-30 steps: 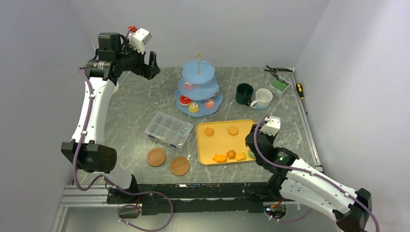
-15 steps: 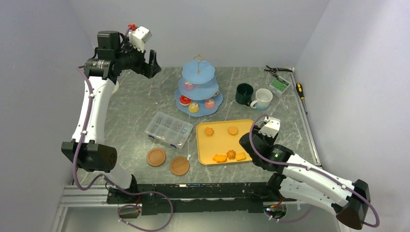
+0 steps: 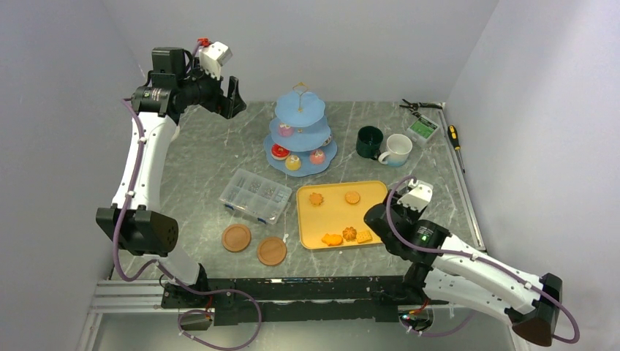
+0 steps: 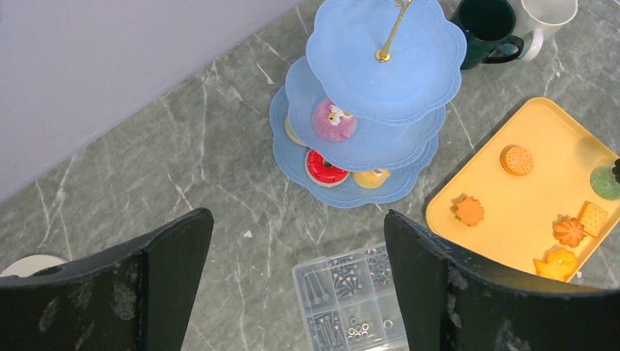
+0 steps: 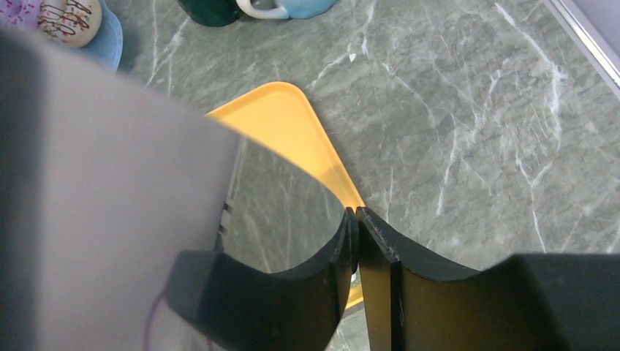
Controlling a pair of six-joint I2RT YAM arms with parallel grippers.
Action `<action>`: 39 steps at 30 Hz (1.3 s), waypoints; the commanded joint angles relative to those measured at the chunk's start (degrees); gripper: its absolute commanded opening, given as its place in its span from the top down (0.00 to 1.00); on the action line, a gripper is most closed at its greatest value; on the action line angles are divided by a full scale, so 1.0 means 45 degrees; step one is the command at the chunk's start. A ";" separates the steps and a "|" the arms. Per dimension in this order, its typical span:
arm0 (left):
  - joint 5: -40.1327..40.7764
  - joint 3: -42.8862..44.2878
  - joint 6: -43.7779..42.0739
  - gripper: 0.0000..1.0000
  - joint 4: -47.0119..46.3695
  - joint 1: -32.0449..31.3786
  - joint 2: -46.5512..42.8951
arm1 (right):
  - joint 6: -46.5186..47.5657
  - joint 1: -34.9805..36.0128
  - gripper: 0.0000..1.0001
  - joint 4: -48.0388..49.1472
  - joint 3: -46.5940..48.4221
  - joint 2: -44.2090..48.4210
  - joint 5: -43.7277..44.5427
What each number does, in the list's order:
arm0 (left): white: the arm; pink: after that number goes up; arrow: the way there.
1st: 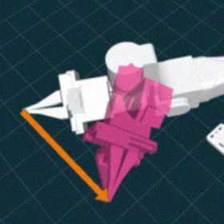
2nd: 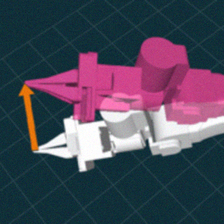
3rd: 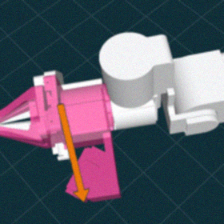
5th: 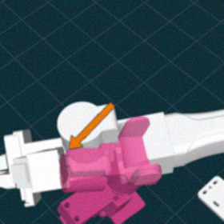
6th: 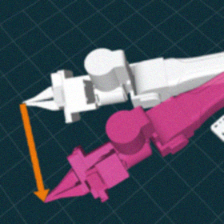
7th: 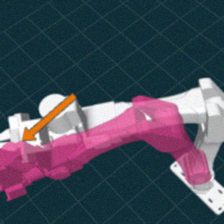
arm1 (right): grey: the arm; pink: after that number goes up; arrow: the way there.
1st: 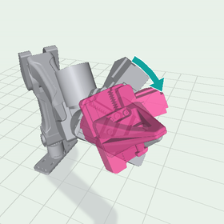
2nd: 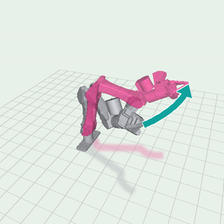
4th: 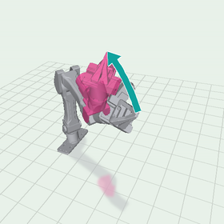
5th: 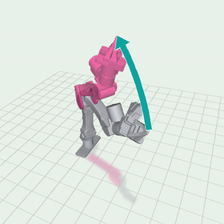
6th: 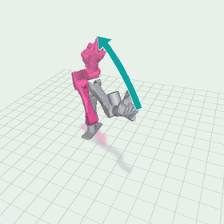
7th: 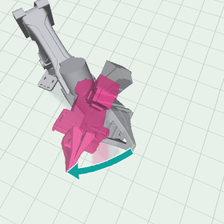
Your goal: Serve the afternoon tea
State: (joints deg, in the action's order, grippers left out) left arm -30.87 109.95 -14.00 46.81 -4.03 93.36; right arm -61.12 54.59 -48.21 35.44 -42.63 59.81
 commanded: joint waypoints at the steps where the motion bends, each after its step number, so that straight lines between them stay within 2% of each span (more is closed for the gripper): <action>1: -0.0368 0.0312 -0.0160 0.07 -0.0165 0.0053 -0.0302 | -0.0968 0.0106 0.44 -0.0795 0.0319 -0.0290 0.0502; 22: -0.0361 0.0337 -0.0641 0.07 -0.0070 0.0073 -0.0474 | -0.4259 0.0827 0.40 -0.2375 0.0354 -0.2250 0.0434; 30: -0.0405 0.0371 -0.0608 0.07 -0.0123 0.0124 -0.0474 | -0.4032 0.0862 0.41 -0.1778 0.0083 -0.2649 0.0319; 36: -0.0366 0.0391 -0.0619 0.07 -0.0147 0.0144 -0.0498 | -0.2776 0.0878 0.53 -0.0689 0.0139 -0.2556 0.0749; 39: -0.0314 0.0391 -0.0614 0.07 -0.0138 0.0171 -0.0513 | -0.0912 0.0878 0.59 0.0865 0.0120 -0.2360 0.1216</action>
State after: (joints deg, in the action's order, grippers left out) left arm -31.62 109.95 -15.81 47.03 -3.66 93.34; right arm -74.65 58.24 -53.82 35.46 -54.70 60.36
